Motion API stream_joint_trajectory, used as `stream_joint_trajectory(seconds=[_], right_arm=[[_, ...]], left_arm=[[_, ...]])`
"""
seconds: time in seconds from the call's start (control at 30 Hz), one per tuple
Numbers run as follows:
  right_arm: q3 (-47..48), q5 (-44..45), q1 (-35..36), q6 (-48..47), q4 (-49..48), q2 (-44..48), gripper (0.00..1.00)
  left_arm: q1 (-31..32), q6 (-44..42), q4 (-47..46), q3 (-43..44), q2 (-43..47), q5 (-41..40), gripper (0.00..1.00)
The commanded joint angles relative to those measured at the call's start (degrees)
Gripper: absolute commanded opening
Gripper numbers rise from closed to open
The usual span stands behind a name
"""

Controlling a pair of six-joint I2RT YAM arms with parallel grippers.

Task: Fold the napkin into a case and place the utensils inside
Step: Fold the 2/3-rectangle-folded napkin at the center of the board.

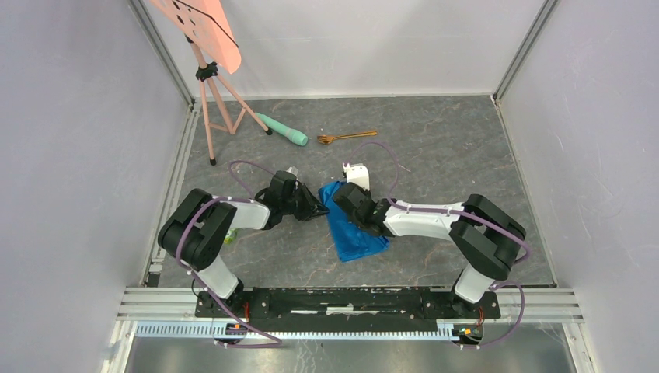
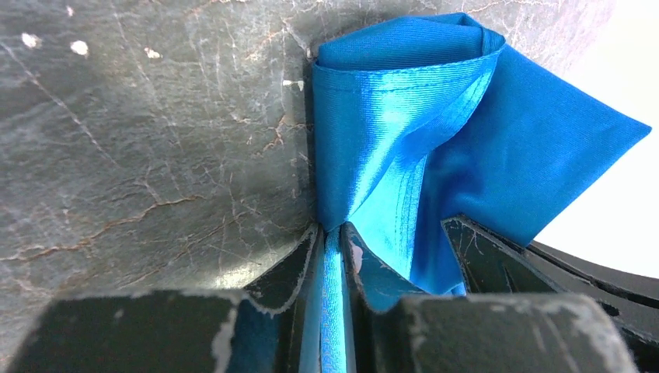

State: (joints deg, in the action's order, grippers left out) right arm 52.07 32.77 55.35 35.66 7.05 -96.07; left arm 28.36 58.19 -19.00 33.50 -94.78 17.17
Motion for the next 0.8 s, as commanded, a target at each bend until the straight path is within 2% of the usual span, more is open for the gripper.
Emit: stream_joint_trajectory(seconds=[0.0,0.4,0.77], right_arm=[[0.0,-1.5,0.9,-1.7,-9.2,1.4,0.00],[4.9,-5.3,1.0,5.7,-8.5,-3.3,0.00],[4.5,-7.4,1.2,5.7,-11.0,-4.9,0.00]], left_arm=[[0.1,-3.1,0.5,0.9,-1.0,-1.6,0.20],[0.2,-4.1,0.2,0.7,-1.9,-1.0,0.15],[0.1,-5.0,0.9,0.9,-1.6,-1.2,0.13]])
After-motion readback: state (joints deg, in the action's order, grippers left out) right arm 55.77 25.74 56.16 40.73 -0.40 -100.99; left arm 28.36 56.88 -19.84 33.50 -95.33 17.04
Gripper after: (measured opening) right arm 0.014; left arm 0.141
